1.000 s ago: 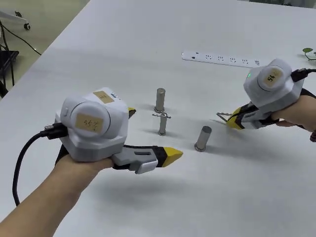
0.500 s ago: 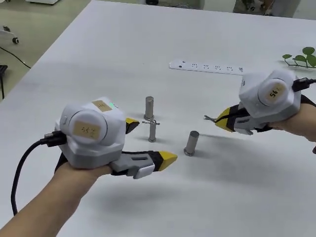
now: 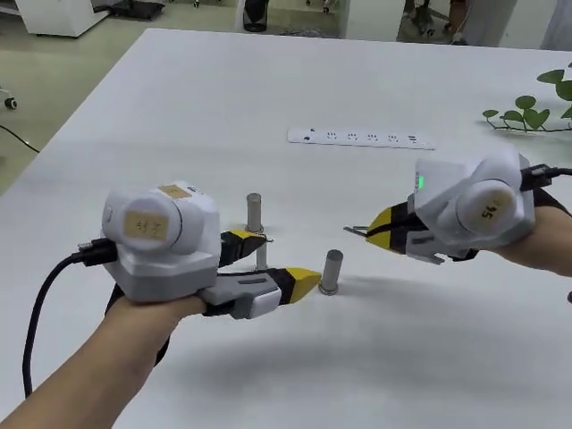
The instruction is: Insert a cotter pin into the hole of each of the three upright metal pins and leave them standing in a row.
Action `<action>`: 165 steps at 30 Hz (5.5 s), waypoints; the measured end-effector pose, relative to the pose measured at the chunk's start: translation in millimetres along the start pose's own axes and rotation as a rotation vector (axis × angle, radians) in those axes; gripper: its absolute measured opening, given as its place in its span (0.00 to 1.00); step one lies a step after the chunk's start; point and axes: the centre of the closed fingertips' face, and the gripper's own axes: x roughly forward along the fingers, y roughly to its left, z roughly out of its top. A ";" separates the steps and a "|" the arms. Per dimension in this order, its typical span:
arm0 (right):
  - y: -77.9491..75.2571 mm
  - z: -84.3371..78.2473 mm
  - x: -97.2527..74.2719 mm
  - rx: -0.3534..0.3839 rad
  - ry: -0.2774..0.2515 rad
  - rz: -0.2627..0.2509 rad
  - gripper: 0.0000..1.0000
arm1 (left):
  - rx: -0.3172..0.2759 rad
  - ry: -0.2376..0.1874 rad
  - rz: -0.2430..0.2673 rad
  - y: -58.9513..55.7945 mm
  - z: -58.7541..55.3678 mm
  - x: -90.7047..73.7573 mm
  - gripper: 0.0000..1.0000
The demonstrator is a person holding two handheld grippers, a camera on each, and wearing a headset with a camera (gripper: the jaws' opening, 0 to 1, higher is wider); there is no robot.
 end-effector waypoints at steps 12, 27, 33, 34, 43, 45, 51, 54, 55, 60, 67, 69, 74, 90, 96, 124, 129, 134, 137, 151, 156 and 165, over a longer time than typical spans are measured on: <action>21.5 28.5 -3.1 -0.145 -0.043 0.015 0.00 | -0.102 0.002 -0.036 -9.0 3.3 6.4 0.35; 30.3 50.2 -5.5 -0.213 -0.080 0.010 0.00 | -0.175 -0.010 -0.074 -17.6 6.7 9.4 0.15; 32.8 55.7 -5.0 -0.221 -0.088 0.014 0.00 | -0.185 -0.007 -0.070 -18.2 4.8 10.3 0.15; 33.5 56.5 -4.7 -0.222 -0.088 0.017 0.00 | -0.186 -0.007 -0.070 -18.3 4.6 10.3 0.15; 34.1 63.3 -3.9 -0.224 -0.100 0.015 0.00 | -0.188 -0.018 -0.080 -19.9 5.4 9.8 0.06; 34.5 63.9 -3.5 -0.223 -0.101 0.017 0.00 | -0.186 -0.020 -0.080 -19.4 5.6 9.6 0.04; 34.6 65.5 -2.5 -0.226 -0.102 0.017 0.00 | -0.173 -0.025 -0.080 -20.0 5.1 8.9 0.01; 35.4 65.8 -2.2 -0.230 -0.103 0.018 0.00 | -0.176 -0.024 -0.084 -19.6 4.7 8.6 0.01; 35.5 65.9 -2.2 -0.230 -0.103 0.018 0.00 | -0.175 -0.024 -0.084 -19.4 4.7 8.5 0.01; 35.3 66.8 -2.9 -0.231 -0.105 0.016 0.00 | -0.182 -0.027 -0.089 -19.9 5.6 8.0 0.01; 35.5 66.9 -3.1 -0.227 -0.106 0.014 0.00 | -0.180 -0.036 -0.086 -19.1 6.9 8.0 0.01; 35.6 67.5 -3.0 -0.225 -0.108 0.013 0.00 | -0.183 -0.038 -0.090 -19.8 7.3 8.0 0.01; 37.3 67.5 -1.6 -0.223 -0.107 0.017 0.00 | -0.184 -0.049 -0.095 -18.6 8.7 8.3 0.00; 37.3 68.7 -2.0 -0.206 -0.117 0.013 0.00 | -0.204 -0.050 -0.101 -19.1 6.3 8.9 0.00; 36.4 68.8 -3.2 -0.206 -0.118 0.008 0.00 | -0.216 -0.063 -0.101 -20.5 8.1 9.1 0.00; 44.0 59.0 -3.8 0.399 -0.272 0.172 0.07 | 0.024 -0.045 -0.141 -17.7 -1.9 -4.4 0.00; 50.5 61.3 -8.0 0.533 -0.338 0.251 0.09 | 0.073 -0.035 -0.185 -21.4 -4.4 -9.1 0.00; 60.8 65.9 -15.3 0.605 -0.400 0.331 0.10 | 0.110 -0.028 -0.243 -28.2 -7.2 -14.3 0.00; 65.7 67.1 -18.3 0.641 -0.423 0.363 0.11 | 0.120 -0.024 -0.272 -31.6 -8.7 -16.8 0.00; 82.1 82.8 -34.6 0.711 -0.535 0.512 0.13 | 0.116 -0.061 -0.401 -53.6 -1.6 -26.4 0.00; 86.5 84.9 -35.6 0.701 -0.537 0.534 0.12 | 0.114 -0.066 -0.436 -60.9 -1.2 -28.1 0.00; 91.2 88.0 -37.6 0.686 -0.547 0.562 0.05 | 0.107 -0.071 -0.484 -71.8 -1.5 -30.3 0.00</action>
